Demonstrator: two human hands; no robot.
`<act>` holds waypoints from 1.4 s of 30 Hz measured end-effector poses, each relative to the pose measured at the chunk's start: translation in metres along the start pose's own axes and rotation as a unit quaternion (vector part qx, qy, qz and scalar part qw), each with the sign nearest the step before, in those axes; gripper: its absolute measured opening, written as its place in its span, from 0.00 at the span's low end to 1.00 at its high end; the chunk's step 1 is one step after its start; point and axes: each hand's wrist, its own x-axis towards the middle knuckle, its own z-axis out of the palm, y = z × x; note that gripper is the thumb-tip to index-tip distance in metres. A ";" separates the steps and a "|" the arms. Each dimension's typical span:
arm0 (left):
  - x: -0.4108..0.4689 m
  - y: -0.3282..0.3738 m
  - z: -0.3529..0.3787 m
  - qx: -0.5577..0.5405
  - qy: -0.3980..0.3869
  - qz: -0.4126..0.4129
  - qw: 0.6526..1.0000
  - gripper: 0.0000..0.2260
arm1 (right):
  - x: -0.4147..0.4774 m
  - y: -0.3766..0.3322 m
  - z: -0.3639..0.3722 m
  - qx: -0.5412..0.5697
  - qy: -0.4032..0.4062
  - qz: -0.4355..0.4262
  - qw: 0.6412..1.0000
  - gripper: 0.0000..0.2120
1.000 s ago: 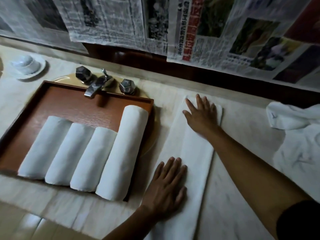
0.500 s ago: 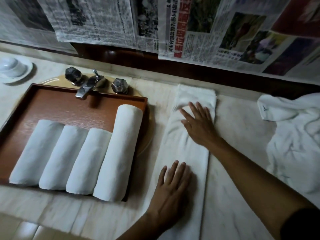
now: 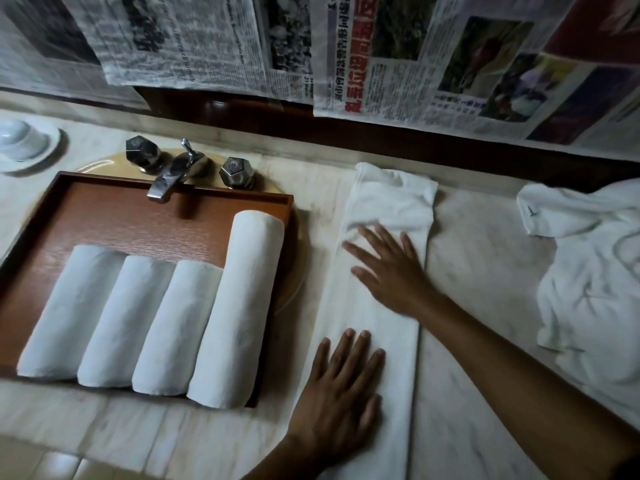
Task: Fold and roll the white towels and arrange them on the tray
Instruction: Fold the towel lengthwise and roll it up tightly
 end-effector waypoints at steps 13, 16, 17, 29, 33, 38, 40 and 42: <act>0.004 0.000 -0.004 -0.006 -0.037 -0.020 0.999 0.29 | -0.039 -0.022 -0.001 0.073 0.063 0.019 0.995 0.25; 0.005 0.000 -0.006 -0.002 -0.035 -0.012 0.999 0.28 | -0.051 -0.010 0.006 0.030 0.023 0.008 0.999 0.26; 0.004 0.001 -0.007 -0.001 -0.032 -0.010 0.999 0.28 | -0.042 -0.002 0.006 0.018 0.026 0.008 0.999 0.26; -0.038 0.014 0.002 0.010 -0.033 0.052 0.998 0.31 | -0.093 -0.043 0.008 0.058 -0.007 -0.068 0.996 0.26; -0.038 0.014 0.002 -0.001 -0.036 0.052 0.998 0.33 | -0.045 -0.013 0.000 0.010 -0.039 -0.017 0.999 0.32; -0.037 0.013 0.001 -0.006 -0.043 0.049 0.998 0.32 | 0.032 0.019 -0.009 0.026 -0.044 0.076 0.996 0.32; -0.034 0.011 0.000 -0.007 -0.042 0.047 0.998 0.32 | 0.054 0.026 -0.016 0.043 -0.047 0.092 0.994 0.32; -0.032 0.010 0.000 -0.002 -0.044 0.043 0.998 0.32 | 0.067 0.027 -0.023 0.061 -0.066 0.111 0.990 0.31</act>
